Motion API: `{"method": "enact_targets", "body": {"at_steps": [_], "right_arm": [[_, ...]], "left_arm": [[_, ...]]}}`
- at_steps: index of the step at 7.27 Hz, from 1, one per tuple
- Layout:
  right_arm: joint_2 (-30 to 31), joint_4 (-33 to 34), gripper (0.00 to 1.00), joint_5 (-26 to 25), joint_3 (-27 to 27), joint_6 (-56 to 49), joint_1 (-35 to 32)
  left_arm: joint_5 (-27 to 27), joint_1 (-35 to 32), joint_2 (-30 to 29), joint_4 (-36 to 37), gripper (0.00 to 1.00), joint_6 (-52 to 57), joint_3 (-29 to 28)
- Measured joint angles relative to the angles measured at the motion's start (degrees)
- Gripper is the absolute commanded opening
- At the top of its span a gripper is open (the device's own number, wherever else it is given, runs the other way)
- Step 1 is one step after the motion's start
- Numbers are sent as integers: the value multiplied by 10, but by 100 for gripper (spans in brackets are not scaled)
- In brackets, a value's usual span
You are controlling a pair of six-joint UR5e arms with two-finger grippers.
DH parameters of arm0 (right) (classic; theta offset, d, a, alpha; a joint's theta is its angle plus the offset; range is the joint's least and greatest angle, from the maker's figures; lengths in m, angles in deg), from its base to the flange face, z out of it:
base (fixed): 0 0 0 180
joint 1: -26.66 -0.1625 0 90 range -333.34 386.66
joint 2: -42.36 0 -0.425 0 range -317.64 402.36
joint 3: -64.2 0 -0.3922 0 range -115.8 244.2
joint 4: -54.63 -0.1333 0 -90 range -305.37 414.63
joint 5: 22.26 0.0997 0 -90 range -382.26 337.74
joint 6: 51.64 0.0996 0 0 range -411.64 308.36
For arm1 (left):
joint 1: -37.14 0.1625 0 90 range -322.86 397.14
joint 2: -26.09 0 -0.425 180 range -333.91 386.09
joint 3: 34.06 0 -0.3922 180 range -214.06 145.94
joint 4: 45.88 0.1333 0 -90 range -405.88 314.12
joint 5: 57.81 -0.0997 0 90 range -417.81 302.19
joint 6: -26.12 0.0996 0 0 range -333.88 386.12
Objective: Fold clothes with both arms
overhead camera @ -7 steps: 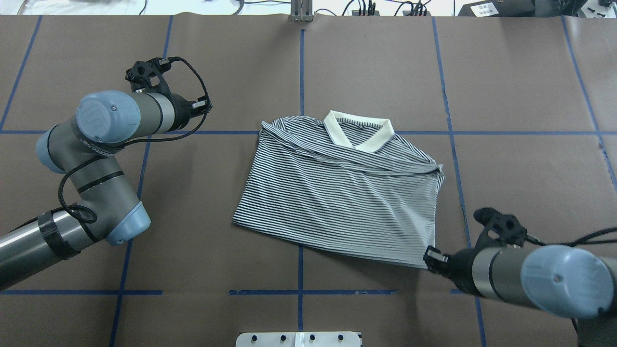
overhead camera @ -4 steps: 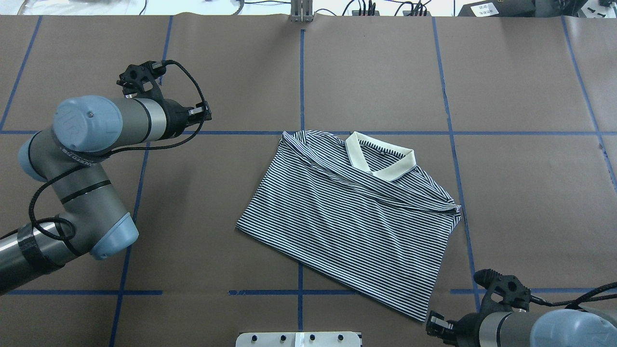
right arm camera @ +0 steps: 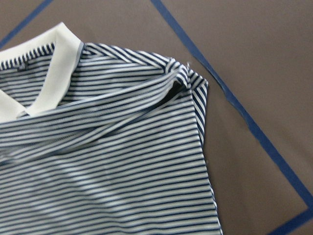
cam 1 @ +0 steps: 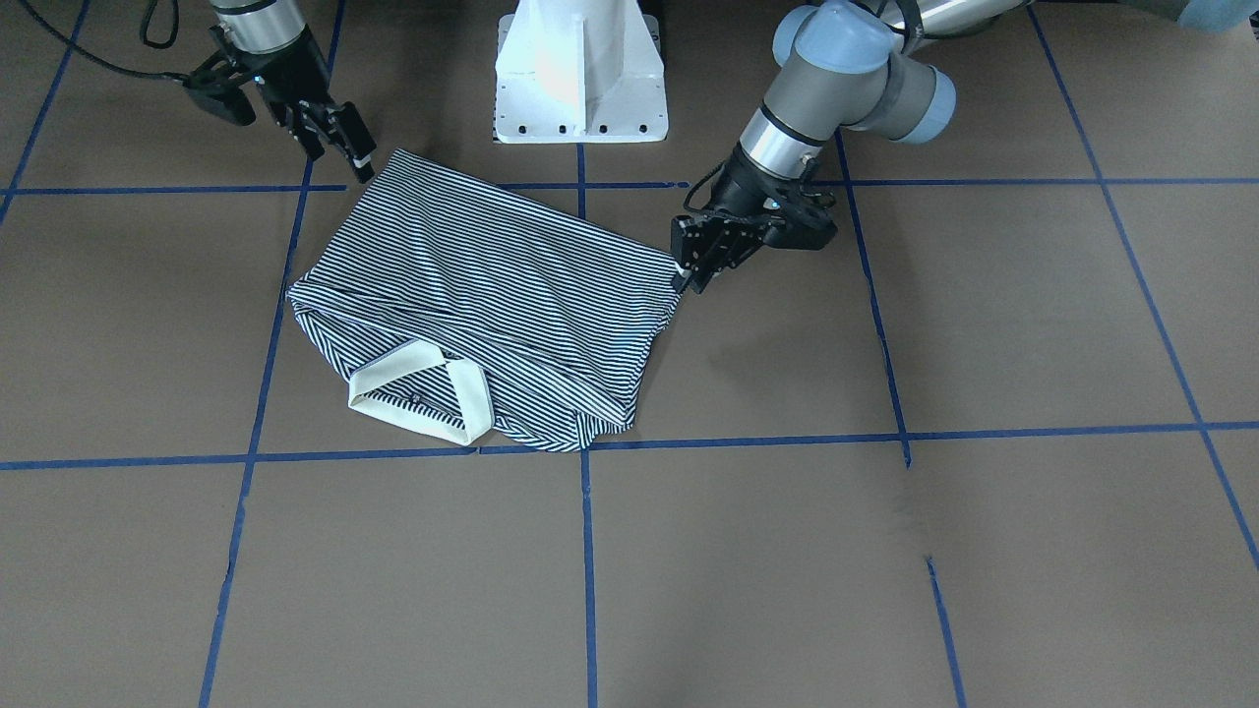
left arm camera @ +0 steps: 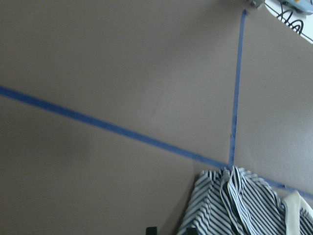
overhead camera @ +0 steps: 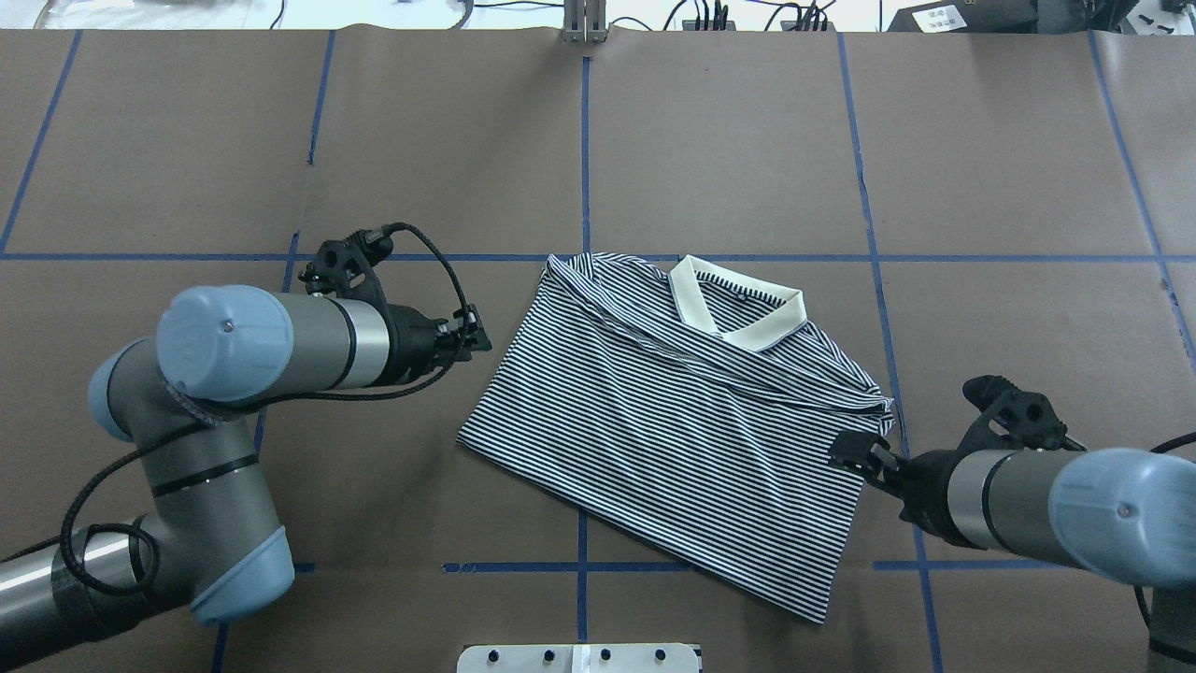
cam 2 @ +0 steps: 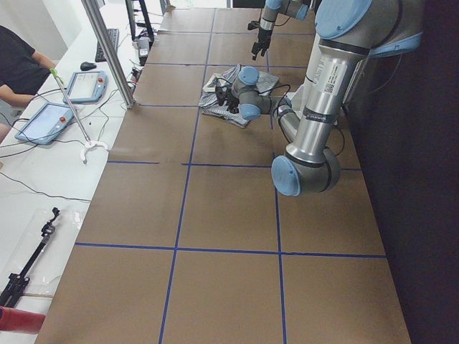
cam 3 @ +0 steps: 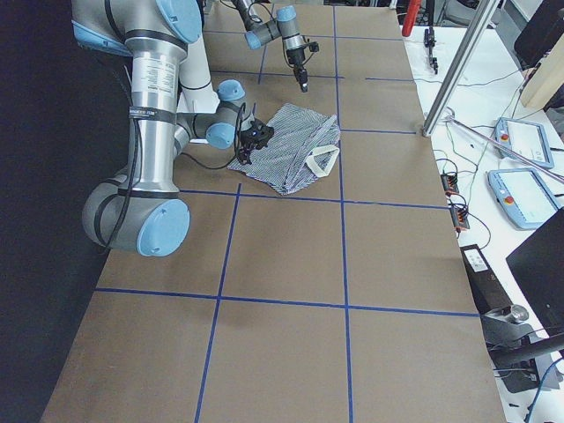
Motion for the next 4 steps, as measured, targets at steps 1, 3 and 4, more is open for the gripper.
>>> {"method": "enact_targets", "body": {"at_steps": [1, 3, 4], "right_arm": [[-8, -2, 100, 0, 21, -15, -20], [-18, -6, 100, -1, 35, -25, -37], [-30, -6, 100, -1, 39, -27, -42]], "left_arm": [[-14, 31, -6, 60, 41, -10, 11], [-28, 60, -15, 144, 46, -10, 10], [-29, 64, -19, 164, 46, -9, 4]]}}
